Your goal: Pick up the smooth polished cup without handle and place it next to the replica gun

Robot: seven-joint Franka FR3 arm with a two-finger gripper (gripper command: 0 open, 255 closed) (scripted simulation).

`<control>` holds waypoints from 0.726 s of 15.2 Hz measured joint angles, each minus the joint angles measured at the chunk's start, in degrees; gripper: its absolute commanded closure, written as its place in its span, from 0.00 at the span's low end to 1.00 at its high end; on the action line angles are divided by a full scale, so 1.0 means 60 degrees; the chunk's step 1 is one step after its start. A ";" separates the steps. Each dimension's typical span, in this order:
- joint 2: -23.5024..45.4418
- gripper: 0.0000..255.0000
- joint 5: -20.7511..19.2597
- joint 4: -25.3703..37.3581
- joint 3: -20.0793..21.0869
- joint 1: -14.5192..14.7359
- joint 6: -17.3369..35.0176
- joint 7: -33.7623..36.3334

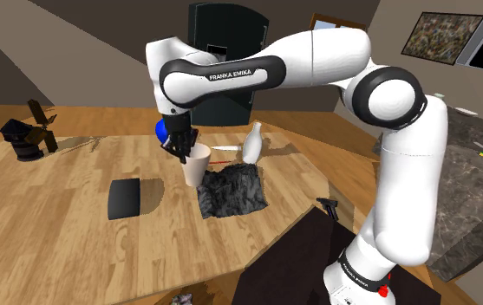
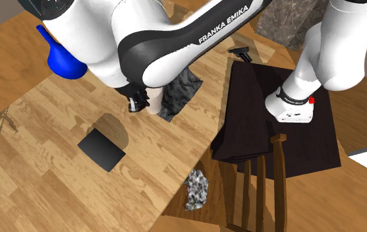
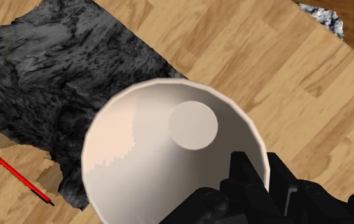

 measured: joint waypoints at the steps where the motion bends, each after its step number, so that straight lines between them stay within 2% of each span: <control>1: -0.0253 1.00 0.0060 -0.0340 -0.0034 -0.0164 0.0118 -0.0170; 5: -0.1571 1.00 0.0389 -0.2141 -0.0185 -0.0798 0.0741 -0.0866; 11: -0.2979 1.00 0.0671 -0.3923 -0.0656 -0.1576 0.1318 -0.2119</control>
